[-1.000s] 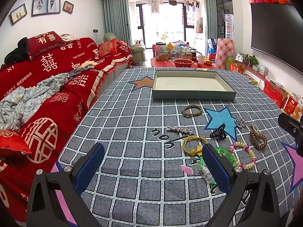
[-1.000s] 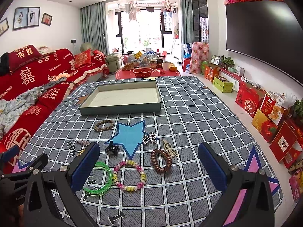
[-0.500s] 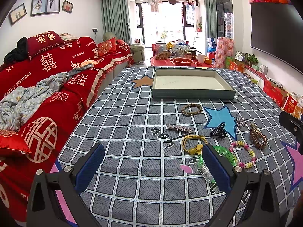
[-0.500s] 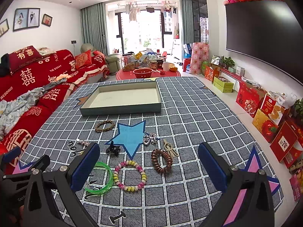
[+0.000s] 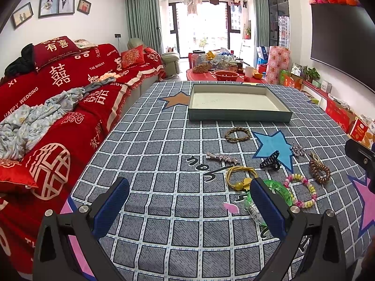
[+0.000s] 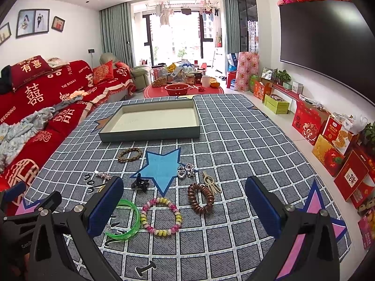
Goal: Organize jewelry
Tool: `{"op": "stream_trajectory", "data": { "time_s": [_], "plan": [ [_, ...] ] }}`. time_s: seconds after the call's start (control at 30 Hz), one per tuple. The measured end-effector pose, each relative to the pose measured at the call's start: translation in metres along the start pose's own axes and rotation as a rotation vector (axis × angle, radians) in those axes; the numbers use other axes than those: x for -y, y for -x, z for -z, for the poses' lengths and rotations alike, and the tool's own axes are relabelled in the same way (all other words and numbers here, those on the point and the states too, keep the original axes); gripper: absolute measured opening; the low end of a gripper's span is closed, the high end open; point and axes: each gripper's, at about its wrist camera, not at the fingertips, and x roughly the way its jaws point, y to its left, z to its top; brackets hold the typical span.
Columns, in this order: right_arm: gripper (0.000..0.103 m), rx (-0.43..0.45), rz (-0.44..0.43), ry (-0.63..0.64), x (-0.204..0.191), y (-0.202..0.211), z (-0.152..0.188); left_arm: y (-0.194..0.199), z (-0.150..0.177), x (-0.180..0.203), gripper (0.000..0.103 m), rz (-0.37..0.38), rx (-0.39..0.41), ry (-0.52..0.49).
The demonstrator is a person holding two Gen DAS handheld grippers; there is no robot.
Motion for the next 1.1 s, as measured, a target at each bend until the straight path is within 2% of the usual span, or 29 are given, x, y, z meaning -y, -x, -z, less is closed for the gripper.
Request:
{"op": "stream_trajectory", "data": {
  "time_s": [1.1],
  "plan": [
    [0.103, -0.009, -0.002, -0.002, -0.003, 0.0004, 0.0025, -0.0097, 0.0034, 0.0055, 0.103, 0.012, -0.031, -0.015]
  ]
}}
